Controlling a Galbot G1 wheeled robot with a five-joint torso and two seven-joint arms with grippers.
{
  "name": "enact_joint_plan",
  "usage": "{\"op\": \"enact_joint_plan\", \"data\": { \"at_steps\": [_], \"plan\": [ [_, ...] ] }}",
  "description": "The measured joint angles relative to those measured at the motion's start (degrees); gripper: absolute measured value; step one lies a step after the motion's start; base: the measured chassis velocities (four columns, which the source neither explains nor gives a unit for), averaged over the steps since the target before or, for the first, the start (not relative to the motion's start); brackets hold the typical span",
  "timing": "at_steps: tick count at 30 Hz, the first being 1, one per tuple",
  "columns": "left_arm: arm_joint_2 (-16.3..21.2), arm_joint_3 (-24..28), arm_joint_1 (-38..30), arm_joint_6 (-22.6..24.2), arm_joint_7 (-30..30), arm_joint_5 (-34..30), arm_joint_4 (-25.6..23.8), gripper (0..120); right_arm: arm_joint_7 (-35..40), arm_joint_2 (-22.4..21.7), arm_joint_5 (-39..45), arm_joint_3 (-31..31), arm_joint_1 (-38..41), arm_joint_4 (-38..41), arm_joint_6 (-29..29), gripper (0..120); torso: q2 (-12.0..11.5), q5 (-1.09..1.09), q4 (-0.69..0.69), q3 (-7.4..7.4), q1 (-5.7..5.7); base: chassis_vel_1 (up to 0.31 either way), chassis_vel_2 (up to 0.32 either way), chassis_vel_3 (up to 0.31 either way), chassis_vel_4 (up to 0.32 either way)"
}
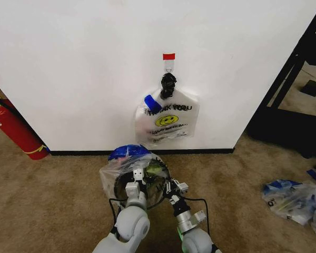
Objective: Pick up the garbage bag from the wall and place it over the trash bin.
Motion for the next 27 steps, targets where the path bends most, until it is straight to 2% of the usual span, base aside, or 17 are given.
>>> {"op": "enact_joint_plan", "data": {
  "at_steps": [6,15,27],
  "plan": [
    [-1.3,-1.1,-2.4,0.3,-1.2,0.8,2.6,0,-0.3,-0.4,-2.5,-0.3,-1.1,0.9,0.7,0,0.0,0.0,-0.01,0.0,0.0,0.0,0.0,0.0,0.0],
    [0.6,-2.3,-2.4,0.3,-1.5,0.3,2.4,0,-0.5,-1.4,-1.2,0.0,-1.3,1.6,0.8,0,0.0,0.0,0.0,0.0,0.0,0.0,0.0,0.0,0.0],
    [1.3,1.2,-0.5,0.7,-0.1,0.8,1.5,0,-2.1,-1.0,1.3,-0.2,-0.8,1.6,0.3,0,0.0,0.0,0.0,0.0,0.0,0.0,0.0,0.0,0.0]
  ]
}}
